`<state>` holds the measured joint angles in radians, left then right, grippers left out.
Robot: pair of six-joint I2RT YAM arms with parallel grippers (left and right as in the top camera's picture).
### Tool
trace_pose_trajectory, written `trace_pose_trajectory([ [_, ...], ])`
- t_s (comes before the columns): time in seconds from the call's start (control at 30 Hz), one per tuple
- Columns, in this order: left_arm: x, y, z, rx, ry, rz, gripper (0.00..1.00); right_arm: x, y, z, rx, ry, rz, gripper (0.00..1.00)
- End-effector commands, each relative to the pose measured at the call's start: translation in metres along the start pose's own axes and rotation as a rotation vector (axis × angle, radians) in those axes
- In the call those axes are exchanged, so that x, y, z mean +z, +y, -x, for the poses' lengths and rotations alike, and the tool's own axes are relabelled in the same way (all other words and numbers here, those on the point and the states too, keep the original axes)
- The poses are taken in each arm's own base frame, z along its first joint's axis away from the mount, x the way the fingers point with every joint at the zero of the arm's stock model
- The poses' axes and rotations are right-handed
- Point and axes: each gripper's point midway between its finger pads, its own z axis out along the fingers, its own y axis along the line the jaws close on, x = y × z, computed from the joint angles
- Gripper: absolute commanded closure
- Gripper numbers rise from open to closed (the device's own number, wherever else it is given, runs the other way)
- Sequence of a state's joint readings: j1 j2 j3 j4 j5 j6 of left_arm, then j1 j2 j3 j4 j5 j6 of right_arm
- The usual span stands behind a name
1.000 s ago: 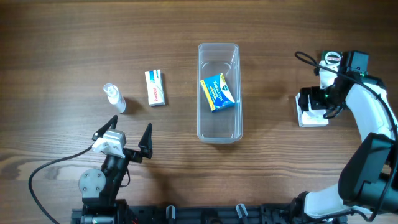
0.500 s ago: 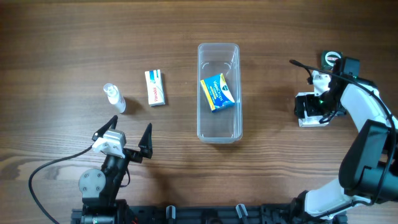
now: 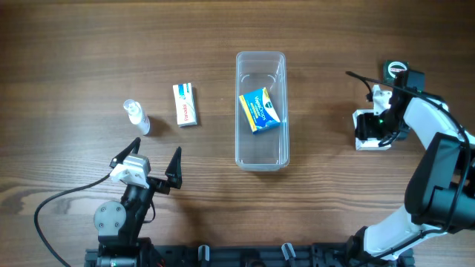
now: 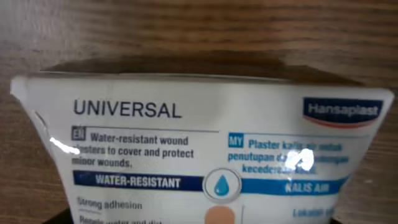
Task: Pack container
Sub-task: 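Carry the Hansaplast pack into the container and release it upright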
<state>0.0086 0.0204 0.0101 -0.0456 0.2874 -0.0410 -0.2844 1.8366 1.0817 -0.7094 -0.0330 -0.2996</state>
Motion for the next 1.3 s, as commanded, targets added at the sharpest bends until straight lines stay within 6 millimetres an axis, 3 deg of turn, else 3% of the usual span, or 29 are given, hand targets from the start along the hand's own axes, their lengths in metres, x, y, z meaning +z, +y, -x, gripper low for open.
trace_pose_trajectory([
  [0.0,0.000,-0.001,-0.002,0.014,0.001,-0.009,0.00,-0.002,-0.002,0.009,0.057,-0.001,-0.002,0.34],
  [0.1,0.000,-0.001,-0.002,0.014,0.001,-0.009,0.00,-0.021,0.001,0.026,0.105,-0.023,0.022,0.35],
  [0.3,0.000,-0.001,-0.002,0.014,0.001,-0.009,0.00,-0.093,0.050,0.069,0.070,-0.076,0.144,0.36],
  [0.4,0.000,-0.001,-0.002,0.014,0.001,-0.009,0.00,-0.139,0.095,0.083,0.032,-0.104,0.168,0.37],
  [0.47,0.000,-0.001,-0.002,0.014,0.001,-0.009,0.00,-0.173,0.144,0.090,0.044,-0.146,0.199,0.37],
  [0.57,0.000,-0.001,-0.002,0.014,0.001,-0.009,0.00,-0.184,0.189,0.089,-0.005,-0.164,0.230,0.37],
  [0.67,0.000,-0.001,-0.002,0.014,0.001,-0.009,0.00,-0.187,0.242,0.082,-0.088,-0.185,0.248,0.33],
  [0.73,0.000,-0.001,-0.002,0.014,0.001,-0.009,0.00,-0.188,0.263,0.083,-0.111,-0.228,0.203,0.30],
  [0.9,0.000,-0.001,-0.002,0.014,0.001,-0.009,0.00,-0.175,0.280,0.086,-0.126,-0.255,0.128,0.32],
  [1.03,0.000,-0.001,-0.002,0.014,0.001,-0.009,0.00,-0.136,0.285,0.087,-0.100,-0.171,0.110,0.32],
  [1.13,0.000,-0.001,-0.002,0.014,0.001,-0.009,0.00,-0.106,0.300,0.083,-0.120,-0.092,0.152,0.32],
  [1.27,0.000,-0.001,-0.002,0.014,0.001,-0.009,0.00,-0.090,0.308,0.078,-0.139,-0.058,0.140,0.31],
])
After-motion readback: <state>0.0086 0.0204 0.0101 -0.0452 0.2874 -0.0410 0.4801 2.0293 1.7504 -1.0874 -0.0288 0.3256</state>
